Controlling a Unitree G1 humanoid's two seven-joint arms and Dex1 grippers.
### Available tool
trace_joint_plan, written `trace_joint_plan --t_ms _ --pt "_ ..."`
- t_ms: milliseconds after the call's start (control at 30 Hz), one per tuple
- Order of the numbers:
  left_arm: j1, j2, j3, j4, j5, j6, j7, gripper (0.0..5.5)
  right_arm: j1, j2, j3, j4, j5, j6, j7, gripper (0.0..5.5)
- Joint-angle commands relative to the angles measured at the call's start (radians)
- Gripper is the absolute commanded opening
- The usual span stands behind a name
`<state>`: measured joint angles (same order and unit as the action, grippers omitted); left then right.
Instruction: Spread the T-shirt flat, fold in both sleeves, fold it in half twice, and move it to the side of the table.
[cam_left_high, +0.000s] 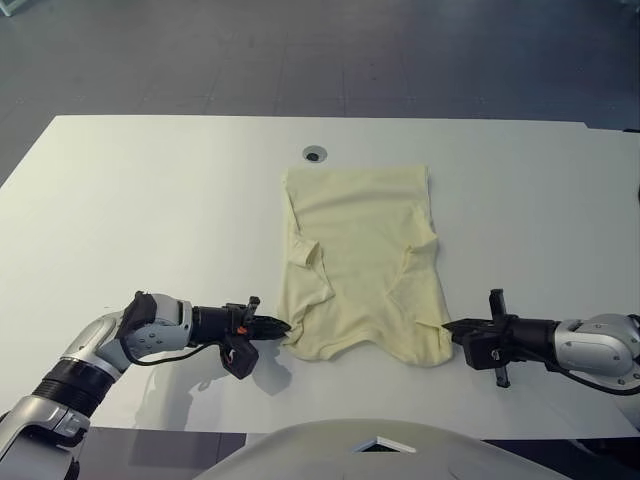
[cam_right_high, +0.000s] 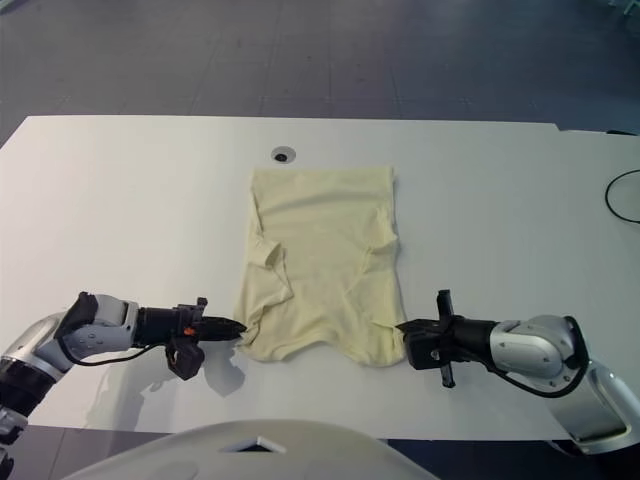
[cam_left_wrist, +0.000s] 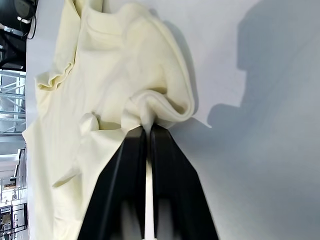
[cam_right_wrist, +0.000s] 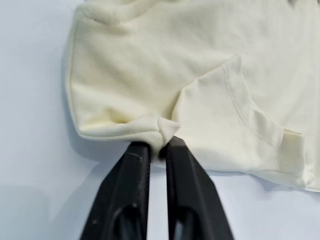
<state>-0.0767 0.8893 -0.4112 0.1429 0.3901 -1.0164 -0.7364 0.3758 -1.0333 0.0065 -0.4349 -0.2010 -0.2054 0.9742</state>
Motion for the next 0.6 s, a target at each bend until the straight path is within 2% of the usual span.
trace_joint_plan --t_ms 33,267,600 --pt "0.032 -0.006 -0.063 0.04 0.073 0.033 -0.032 0.0 -0.013 -0.004 0.015 -0.009 0.013 0.002 0.013 0.02" --pt "0.06 0.048 -0.049 -0.028 -0.042 0.085 -0.067 0.0 -0.03 -0.016 -0.007 -0.003 0.062 -0.003 0.033 0.02" --pt "0.154 0.165 0.001 -0.241 -0.425 0.306 -0.21 0.0 0.008 -0.065 -0.112 -0.016 0.293 0.023 0.157 0.02"
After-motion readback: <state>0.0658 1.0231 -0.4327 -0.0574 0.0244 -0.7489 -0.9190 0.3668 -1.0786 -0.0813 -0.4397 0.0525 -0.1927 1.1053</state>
